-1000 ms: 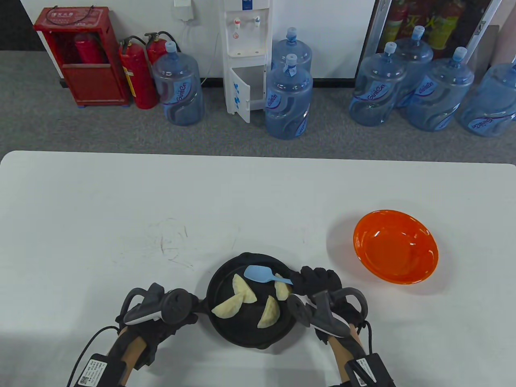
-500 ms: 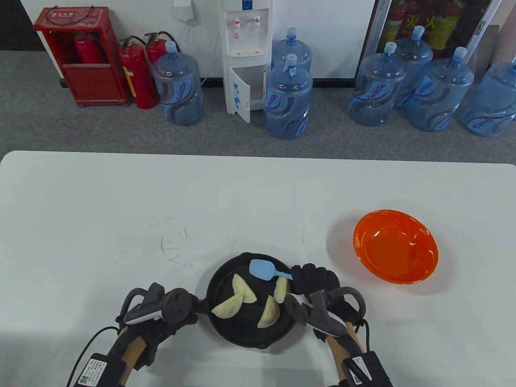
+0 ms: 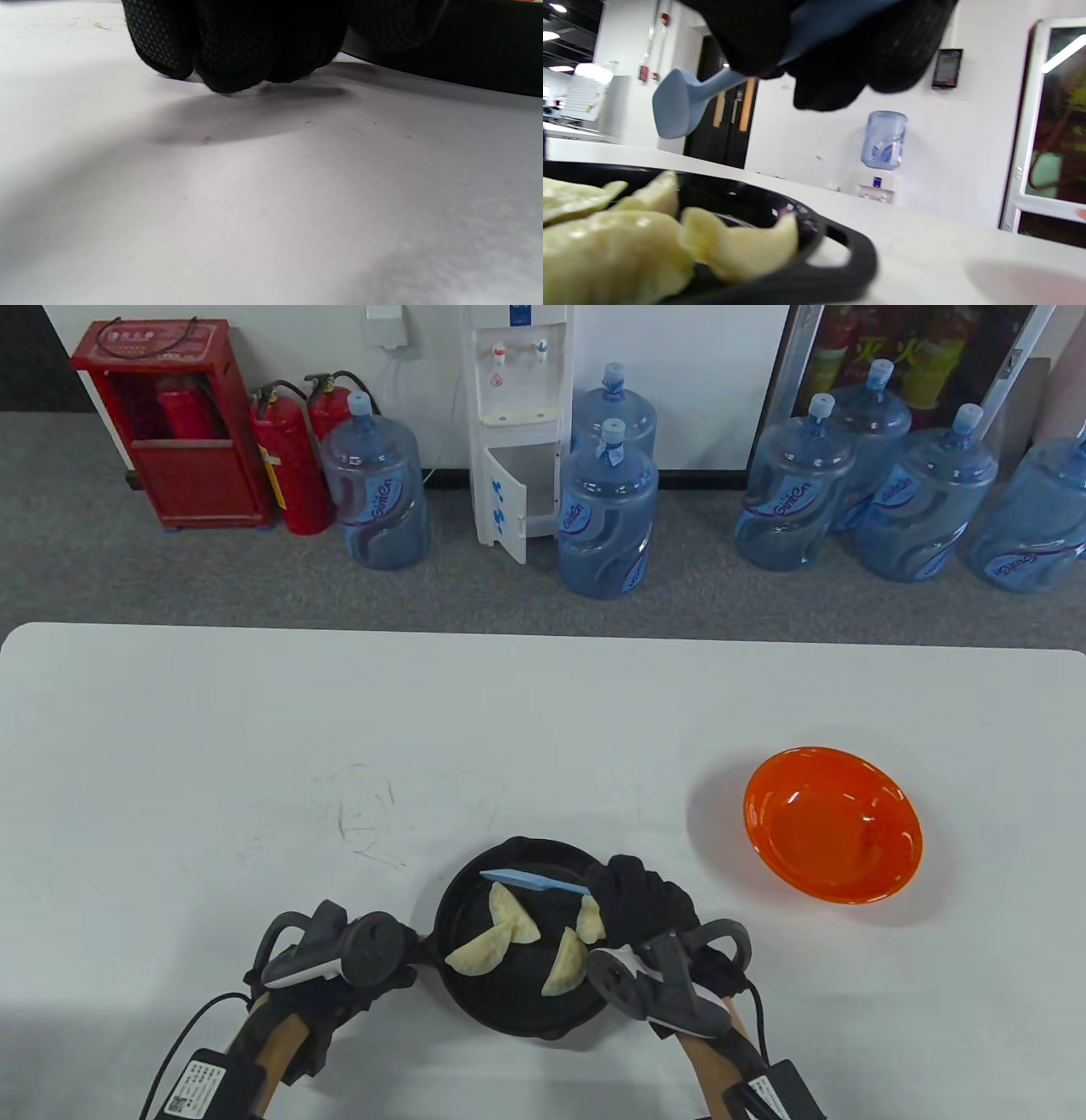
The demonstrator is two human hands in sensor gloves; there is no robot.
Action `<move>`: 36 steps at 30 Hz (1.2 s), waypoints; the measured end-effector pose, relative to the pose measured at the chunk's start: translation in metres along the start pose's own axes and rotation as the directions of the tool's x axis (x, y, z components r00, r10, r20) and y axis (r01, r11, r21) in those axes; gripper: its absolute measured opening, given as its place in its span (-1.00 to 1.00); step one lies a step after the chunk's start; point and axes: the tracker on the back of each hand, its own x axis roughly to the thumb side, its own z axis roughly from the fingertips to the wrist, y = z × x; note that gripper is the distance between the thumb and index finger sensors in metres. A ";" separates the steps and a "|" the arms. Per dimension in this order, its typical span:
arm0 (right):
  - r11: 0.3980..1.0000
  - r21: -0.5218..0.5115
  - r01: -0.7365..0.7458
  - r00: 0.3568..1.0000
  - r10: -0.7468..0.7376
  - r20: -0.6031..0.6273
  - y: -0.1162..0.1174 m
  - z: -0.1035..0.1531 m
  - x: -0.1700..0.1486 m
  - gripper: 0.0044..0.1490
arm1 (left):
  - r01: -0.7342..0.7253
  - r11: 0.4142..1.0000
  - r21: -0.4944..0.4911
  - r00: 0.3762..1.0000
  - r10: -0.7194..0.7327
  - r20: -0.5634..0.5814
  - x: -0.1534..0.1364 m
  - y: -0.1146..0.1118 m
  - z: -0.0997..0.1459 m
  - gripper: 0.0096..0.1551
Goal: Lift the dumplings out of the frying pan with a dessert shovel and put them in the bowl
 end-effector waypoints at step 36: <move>0.998 0.063 0.005 0.971 -0.019 0.237 0.001 0.013 0.024 -0.54 | -0.010 1.000 -0.018 1.000 0.009 -0.007 0.001 0.000 -0.001 -0.41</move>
